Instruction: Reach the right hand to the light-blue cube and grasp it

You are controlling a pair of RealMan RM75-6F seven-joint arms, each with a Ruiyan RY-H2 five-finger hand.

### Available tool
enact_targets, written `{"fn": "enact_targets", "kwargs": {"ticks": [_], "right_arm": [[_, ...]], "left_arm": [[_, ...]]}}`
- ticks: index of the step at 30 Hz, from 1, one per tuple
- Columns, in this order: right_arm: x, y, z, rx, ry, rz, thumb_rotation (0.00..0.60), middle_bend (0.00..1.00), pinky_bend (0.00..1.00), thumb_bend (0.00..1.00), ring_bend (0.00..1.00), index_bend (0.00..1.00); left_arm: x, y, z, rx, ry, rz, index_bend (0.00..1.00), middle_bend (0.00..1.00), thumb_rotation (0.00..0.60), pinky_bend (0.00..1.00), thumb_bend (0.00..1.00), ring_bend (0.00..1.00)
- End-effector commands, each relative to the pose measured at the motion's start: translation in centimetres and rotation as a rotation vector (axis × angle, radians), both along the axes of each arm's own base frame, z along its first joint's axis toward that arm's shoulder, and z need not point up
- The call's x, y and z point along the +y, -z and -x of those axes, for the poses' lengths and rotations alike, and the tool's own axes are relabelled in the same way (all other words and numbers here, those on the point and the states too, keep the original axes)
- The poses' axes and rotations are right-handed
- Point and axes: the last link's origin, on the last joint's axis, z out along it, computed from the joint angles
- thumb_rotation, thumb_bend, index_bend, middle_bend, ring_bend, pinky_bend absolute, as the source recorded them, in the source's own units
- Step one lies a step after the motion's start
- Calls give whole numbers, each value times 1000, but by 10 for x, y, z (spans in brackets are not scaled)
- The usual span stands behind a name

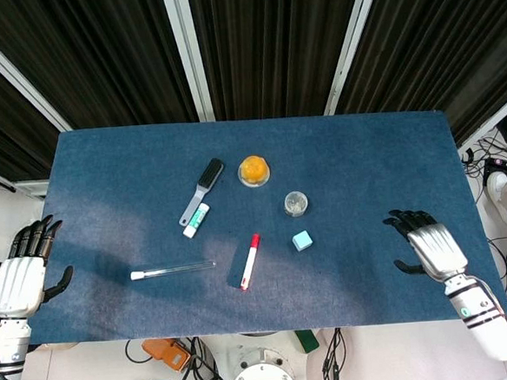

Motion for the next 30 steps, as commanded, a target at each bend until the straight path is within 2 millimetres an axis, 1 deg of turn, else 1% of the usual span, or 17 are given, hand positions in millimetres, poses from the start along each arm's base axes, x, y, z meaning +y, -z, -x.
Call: {"fn": "enact_targets", "kwargs": {"ticks": [1, 5, 11, 16, 20, 30], "right_arm": [[-40, 21, -16, 7, -23, -63, 600, 237, 261, 294, 260, 305], [-61, 41, -30, 24, -45, -103, 600, 237, 261, 294, 260, 305], [-76, 71, -52, 29, -70, -152, 600, 237, 259, 294, 260, 305], [-81, 90, -70, 35, -106, -192, 600, 237, 258, 294, 260, 306], [-81, 101, -82, 28, -125, -227, 600, 237, 258, 294, 260, 318], [-90, 125, -98, 36, -128, -278, 600, 237, 258, 294, 260, 382]], "left_arm": [[0, 0, 0, 0, -1, -2, 75, 0, 600, 77, 326, 0], [0, -1, 1, 3, -1, -3, 75, 0, 600, 77, 326, 0], [0, 0, 1, 6, 1, 4, 75, 0, 600, 77, 326, 0], [1, -1, 1, 7, 2, 3, 75, 0, 600, 77, 326, 0], [1, 0, 1, 5, 1, 4, 75, 0, 600, 77, 326, 0], [1, -1, 1, 4, 3, 4, 75, 0, 600, 77, 327, 0]]}}
